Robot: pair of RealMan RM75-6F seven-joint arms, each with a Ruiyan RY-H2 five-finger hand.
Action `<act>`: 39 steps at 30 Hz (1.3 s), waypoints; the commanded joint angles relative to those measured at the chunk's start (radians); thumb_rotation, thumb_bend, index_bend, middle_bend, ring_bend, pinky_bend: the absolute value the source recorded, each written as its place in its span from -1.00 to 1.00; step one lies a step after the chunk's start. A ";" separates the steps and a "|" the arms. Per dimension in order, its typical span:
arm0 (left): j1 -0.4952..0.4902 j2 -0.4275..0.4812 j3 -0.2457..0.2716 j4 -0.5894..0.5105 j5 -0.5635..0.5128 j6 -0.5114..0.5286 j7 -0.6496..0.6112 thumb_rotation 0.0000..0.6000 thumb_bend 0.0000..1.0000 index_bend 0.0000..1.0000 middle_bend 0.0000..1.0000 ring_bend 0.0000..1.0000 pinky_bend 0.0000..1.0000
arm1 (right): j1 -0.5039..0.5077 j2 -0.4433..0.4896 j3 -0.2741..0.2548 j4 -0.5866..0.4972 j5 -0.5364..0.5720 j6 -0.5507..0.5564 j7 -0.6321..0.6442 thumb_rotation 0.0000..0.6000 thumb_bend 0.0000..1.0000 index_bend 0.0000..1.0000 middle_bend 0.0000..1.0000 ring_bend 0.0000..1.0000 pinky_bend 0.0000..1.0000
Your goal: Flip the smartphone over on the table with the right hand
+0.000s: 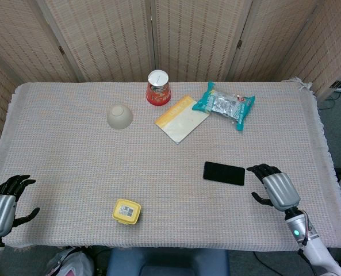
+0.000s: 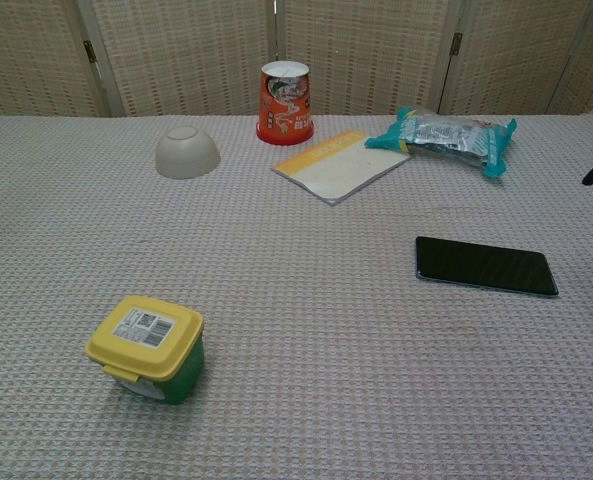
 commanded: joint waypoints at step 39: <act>0.021 0.004 0.000 0.041 -0.013 0.005 -0.044 1.00 -0.60 -0.45 -0.57 -0.67 -0.50 | 0.263 -0.373 0.068 0.366 0.248 -0.269 -0.126 1.00 -0.81 -0.42 -0.35 -0.57 -0.35</act>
